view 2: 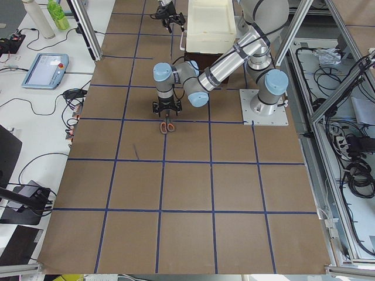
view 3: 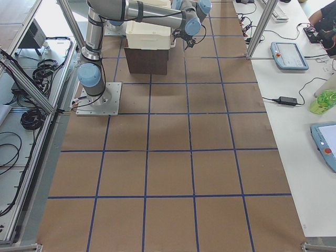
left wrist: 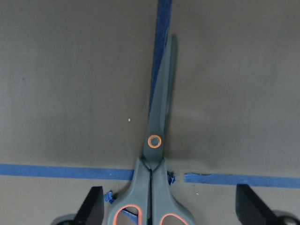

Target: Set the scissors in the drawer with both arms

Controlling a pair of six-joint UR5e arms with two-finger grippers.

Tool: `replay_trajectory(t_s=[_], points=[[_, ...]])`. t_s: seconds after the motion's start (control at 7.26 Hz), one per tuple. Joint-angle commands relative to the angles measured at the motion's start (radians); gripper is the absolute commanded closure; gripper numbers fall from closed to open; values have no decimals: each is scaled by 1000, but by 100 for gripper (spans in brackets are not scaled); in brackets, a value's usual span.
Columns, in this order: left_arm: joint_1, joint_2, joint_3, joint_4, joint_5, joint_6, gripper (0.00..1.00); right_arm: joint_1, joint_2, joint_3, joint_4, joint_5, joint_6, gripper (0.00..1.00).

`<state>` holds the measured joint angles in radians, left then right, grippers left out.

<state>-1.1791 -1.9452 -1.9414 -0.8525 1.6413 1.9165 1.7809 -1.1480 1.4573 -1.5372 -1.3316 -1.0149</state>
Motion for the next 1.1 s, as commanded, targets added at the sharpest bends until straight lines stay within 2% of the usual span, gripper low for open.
replay_trajectory(t_s=[0.0,0.28,0.55,0.96], points=[[1,-40,10,7,-1,15,0,2,-1,3,11,0,-4,0],[1,-49,12,13,-5,13,3,3,-1,6,8,2,-20,0],[3,-49,12,20,-41,15,15,14,10,12,-6,2,-30,0],[7,-57,13,30,-40,16,18,14,10,18,-6,2,-31,0]])
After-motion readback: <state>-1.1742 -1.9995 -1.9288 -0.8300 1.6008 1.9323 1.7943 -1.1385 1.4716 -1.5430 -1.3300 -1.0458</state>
